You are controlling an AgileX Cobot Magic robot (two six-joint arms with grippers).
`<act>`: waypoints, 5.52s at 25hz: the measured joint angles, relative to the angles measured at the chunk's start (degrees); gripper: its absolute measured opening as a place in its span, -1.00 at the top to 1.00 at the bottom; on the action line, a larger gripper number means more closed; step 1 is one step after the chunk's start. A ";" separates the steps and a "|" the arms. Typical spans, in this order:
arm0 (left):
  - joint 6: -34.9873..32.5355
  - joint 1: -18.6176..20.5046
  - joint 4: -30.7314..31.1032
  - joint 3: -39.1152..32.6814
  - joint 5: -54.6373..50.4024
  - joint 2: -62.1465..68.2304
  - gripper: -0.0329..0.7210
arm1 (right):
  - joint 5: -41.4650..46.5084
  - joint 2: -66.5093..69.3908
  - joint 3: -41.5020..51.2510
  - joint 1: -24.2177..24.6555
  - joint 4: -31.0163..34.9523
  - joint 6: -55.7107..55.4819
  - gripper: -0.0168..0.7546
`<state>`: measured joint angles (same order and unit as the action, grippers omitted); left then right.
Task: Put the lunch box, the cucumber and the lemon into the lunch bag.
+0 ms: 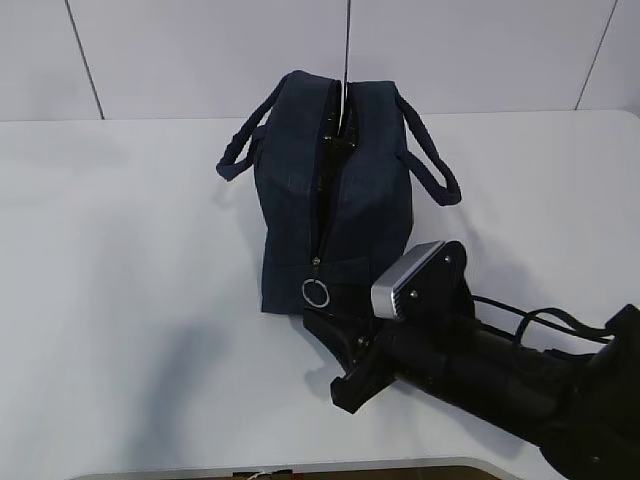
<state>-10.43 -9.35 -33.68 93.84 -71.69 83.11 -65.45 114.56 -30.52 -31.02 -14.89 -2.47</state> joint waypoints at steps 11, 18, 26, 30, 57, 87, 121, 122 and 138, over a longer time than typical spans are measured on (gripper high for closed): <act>0.00 0.00 0.00 0.00 0.00 0.00 0.27 | 0.00 1.78 -2.71 0.00 0.58 0.00 0.09; 0.00 0.00 0.00 0.00 0.00 0.00 0.27 | 0.00 1.87 -5.01 0.00 0.58 -1.13 0.09; 0.05 0.00 0.00 0.00 0.00 0.00 0.27 | -0.09 2.72 -5.01 0.00 -0.63 -3.59 0.09; 0.05 0.00 0.00 0.00 0.00 0.00 0.27 | -0.09 3.35 -5.01 0.00 -1.14 -4.06 0.09; 0.05 0.00 0.00 0.00 0.00 0.00 0.27 | -0.34 4.55 -5.56 0.00 -0.76 -4.57 0.41; 0.05 0.00 0.00 0.00 0.00 0.00 0.27 | 21.89 -9.61 -4.97 0.00 -3.16 -5.24 0.94; 0.05 0.00 0.00 -2.80 0.00 0.00 0.27 | 52.00 -25.18 -23.18 0.00 -10.46 -5.72 0.94; 0.05 0.00 0.00 -3.64 0.00 0.00 0.27 | 52.88 -25.18 -23.88 0.00 -10.49 -5.72 0.94; -6.27 -10.64 11.15 -17.22 2.27 0.10 0.21 | 56.50 -25.18 -25.31 0.00 -10.49 -11.79 0.94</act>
<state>-16.70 -19.99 -22.54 76.62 -69.42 83.22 -8.95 89.38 -55.84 -31.02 -25.38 -14.26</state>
